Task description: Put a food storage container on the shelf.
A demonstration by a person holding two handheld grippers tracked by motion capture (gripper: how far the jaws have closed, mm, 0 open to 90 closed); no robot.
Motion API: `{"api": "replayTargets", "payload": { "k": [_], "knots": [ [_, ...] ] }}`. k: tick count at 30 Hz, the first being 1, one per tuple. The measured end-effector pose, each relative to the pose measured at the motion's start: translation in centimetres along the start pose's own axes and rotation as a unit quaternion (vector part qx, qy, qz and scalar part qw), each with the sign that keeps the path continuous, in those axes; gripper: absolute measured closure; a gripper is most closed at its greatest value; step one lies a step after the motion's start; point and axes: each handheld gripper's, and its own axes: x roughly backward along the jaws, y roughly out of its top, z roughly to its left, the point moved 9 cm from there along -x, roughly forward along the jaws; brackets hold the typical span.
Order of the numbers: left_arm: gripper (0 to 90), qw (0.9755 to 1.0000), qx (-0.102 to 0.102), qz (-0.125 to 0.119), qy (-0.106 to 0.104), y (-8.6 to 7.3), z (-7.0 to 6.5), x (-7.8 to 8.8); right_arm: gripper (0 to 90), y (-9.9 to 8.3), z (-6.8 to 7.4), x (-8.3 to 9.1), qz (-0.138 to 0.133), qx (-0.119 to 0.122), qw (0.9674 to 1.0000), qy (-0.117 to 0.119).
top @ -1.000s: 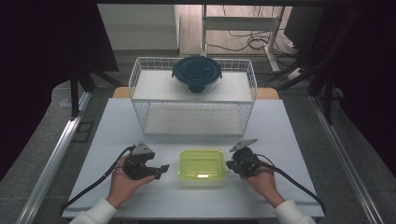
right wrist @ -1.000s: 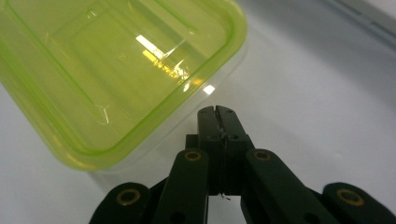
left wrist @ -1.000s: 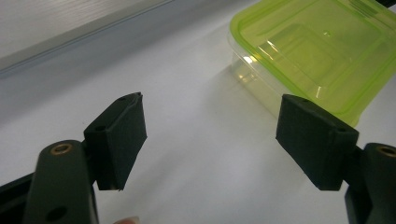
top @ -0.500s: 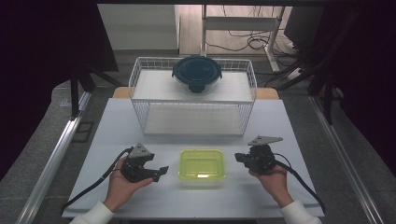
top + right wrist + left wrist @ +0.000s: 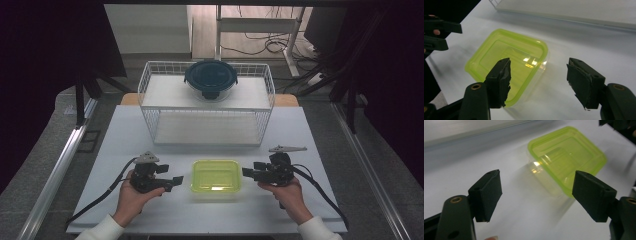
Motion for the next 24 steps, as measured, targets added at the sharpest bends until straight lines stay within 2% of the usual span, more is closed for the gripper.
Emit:
{"api": "replayTargets", "payload": {
  "k": [4,7,12,14,17,18,21,24],
  "knots": [
    [28.2,0.9995,0.019,0.002,-0.026,0.0,-0.3,-0.6,35.5,0.0,0.3,-0.1,0.001,-0.007,0.9999,0.013],
    [29.0,0.9985,0.033,0.006,-0.043,0.1,-0.5,-0.9,36.9,-0.3,0.4,-0.3,0.008,-0.003,0.9999,0.014],
    [29.5,0.9947,0.073,0.010,-0.071,0.2,-0.9,-1.6,39.1,-0.6,0.9,-0.6,0.013,-0.009,0.9995,0.029],
    [31.7,0.9936,0.079,0.007,-0.080,0.3,-1.0,-1.7,40.9,-0.7,1.0,-0.7,0.013,-0.010,0.9994,0.030],
    [32.2,0.9936,0.080,0.009,-0.079,0.5,-1.2,-1.9,42.6,-0.7,1.0,-0.8,0.014,-0.014,0.9993,0.031],
    [32.2,0.9930,0.084,0.010,-0.083,0.5,-1.3,-2.0,43.0,-0.7,1.0,-0.8,0.015,-0.015,0.9992,0.033],
    [31.6,0.9884,0.115,0.014,-0.099,0.6,-1.3,-2.7,43.7,-0.7,0.9,-1.0,0.017,-0.018,0.9991,0.034],
    [32.1,0.9863,0.130,0.019,-0.100,0.5,-0.9,-3.3,44.6,-1.0,0.6,-1.4,0.026,-0.019,0.9991,0.028]
  ]
}}
